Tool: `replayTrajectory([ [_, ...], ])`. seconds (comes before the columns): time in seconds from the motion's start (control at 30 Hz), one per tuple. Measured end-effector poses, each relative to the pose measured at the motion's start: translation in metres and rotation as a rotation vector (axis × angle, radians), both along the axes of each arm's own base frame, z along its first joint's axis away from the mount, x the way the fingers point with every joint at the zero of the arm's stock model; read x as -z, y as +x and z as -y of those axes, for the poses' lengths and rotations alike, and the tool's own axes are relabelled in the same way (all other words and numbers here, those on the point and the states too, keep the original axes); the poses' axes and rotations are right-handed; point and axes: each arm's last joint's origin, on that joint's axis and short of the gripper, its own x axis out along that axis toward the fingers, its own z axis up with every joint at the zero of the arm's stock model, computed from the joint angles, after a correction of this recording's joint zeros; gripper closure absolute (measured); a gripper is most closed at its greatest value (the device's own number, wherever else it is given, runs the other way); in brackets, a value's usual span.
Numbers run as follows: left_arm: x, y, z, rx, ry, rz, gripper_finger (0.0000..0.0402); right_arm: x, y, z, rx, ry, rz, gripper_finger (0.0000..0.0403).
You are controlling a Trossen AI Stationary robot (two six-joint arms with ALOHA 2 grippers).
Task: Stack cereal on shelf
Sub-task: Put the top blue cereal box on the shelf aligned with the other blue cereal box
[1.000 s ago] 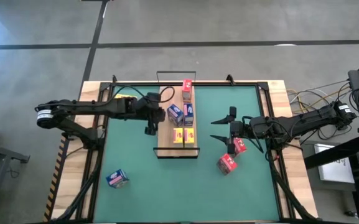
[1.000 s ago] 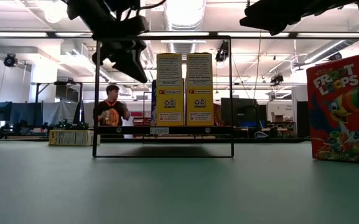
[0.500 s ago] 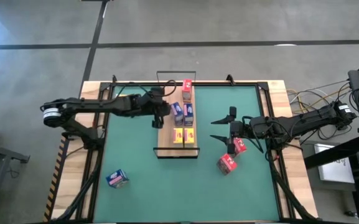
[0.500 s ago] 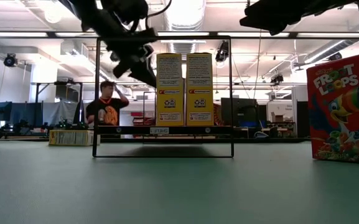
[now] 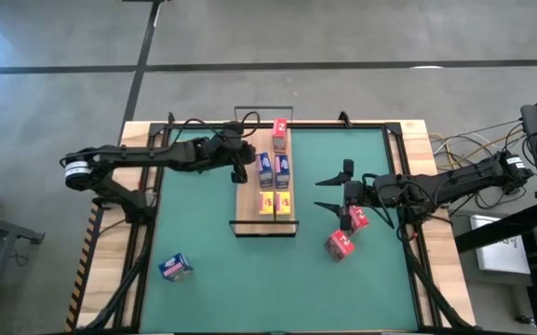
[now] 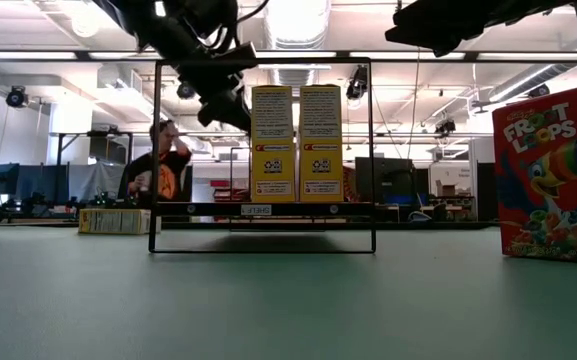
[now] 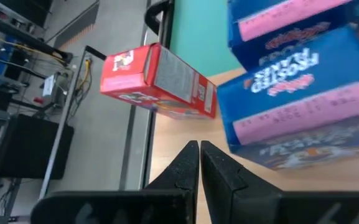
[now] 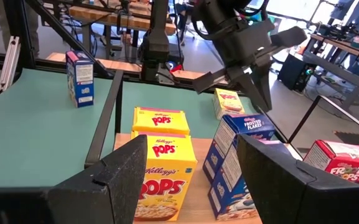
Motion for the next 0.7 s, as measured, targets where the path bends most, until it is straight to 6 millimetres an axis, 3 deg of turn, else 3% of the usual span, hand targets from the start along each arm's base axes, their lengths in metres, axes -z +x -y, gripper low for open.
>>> replayTrajectory([
  [0.33, 0.014, 0.011, -0.003, 0.04, -0.051, 0.006, 0.0401, 0.0, 0.0, 0.0, 0.0, 0.0, 0.0, 0.0165],
  [0.7, 0.011, 0.015, -0.003, 0.063, -0.057, 0.066, 0.0401, 0.0, 0.0, 0.0, 0.0, 0.0, 0.0, 0.0165],
])
